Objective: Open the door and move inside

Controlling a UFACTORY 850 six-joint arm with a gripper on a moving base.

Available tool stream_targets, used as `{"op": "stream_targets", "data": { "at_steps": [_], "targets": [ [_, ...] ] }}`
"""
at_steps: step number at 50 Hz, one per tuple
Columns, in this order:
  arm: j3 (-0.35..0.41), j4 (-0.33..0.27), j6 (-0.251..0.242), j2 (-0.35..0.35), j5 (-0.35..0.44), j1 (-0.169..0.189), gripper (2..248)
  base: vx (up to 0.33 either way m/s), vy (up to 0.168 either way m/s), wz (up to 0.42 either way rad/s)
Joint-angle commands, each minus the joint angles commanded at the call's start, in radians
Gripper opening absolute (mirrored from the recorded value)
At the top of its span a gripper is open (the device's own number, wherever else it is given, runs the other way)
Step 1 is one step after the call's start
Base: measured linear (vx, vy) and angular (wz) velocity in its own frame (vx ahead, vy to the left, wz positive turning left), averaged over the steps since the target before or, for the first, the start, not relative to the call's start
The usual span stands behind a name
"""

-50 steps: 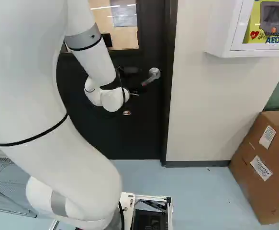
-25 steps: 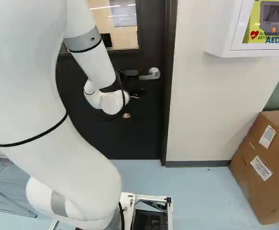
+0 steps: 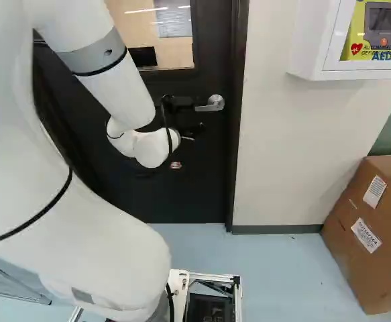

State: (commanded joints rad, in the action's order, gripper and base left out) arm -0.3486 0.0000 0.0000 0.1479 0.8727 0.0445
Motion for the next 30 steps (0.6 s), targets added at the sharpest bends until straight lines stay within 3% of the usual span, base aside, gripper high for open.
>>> {"op": "stream_targets", "data": {
  "at_steps": [30],
  "targets": [
    [-0.007,0.000,0.000,0.071,0.000,0.001,247,0.000,0.000,0.000]
  ]
}}
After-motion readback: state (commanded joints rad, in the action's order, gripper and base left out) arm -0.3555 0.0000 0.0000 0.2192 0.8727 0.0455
